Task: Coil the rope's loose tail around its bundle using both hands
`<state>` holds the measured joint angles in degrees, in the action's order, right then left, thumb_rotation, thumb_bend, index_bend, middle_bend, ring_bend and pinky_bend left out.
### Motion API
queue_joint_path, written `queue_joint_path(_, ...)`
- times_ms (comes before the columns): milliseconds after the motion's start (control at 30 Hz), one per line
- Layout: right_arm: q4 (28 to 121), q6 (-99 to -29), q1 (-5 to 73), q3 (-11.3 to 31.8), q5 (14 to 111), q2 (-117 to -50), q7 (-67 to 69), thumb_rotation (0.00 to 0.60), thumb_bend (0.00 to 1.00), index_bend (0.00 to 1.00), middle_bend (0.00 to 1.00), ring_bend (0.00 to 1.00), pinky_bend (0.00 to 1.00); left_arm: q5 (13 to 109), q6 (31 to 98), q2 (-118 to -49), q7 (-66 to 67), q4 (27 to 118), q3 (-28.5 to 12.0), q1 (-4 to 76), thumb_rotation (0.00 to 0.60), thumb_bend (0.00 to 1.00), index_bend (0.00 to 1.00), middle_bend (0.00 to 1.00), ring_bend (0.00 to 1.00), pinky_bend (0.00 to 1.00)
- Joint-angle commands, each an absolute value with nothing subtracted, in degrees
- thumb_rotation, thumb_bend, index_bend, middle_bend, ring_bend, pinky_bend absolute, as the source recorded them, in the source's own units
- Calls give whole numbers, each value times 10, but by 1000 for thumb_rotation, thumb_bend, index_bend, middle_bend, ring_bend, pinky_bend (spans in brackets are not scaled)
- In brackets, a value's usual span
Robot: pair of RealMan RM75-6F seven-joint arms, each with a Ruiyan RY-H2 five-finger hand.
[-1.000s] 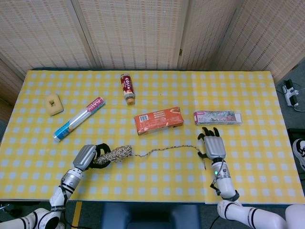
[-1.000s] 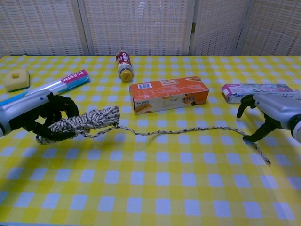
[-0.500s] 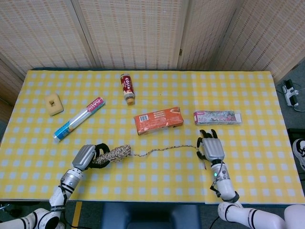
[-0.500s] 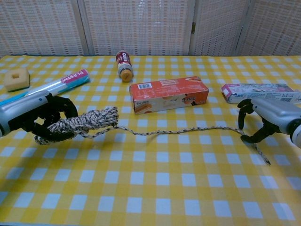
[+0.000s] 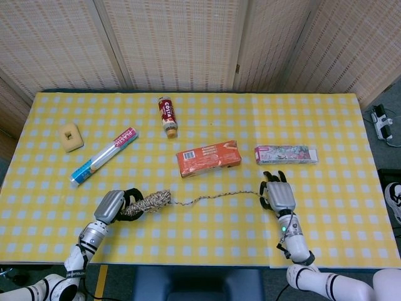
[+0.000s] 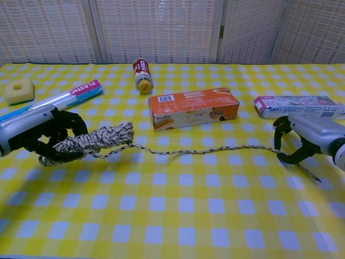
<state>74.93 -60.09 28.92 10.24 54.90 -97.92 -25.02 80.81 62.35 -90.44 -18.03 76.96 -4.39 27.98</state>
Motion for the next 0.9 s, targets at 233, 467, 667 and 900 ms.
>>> queue_joint_path(233, 746, -597, 291, 103, 547, -982, -247, 600, 420, 578, 170, 205, 19, 808, 622, -906, -182, 768, -44, 280, 600, 597, 756, 753, 734, 813)
queue_joint_path(467, 742, -602, 289, 103, 552, -983, -241, 600, 450, 641, 201, 217, 20, 807, 621, -905, -182, 767, -46, 280, 600, 597, 756, 753, 734, 813)
queue_joint_path(667, 756, -609, 285, 101, 570, -973, -226, 600, 485, 658, 214, 227, 19, 809, 628, -900, -192, 777, -52, 281, 600, 597, 756, 753, 734, 813)
queue_joint_path(900, 854, -629, 282, 90, 668, -903, -172, 600, 510, 669, 227, 224, 18, 801, 630, -884, -217, 820, -78, 290, 600, 596, 756, 753, 734, 813)
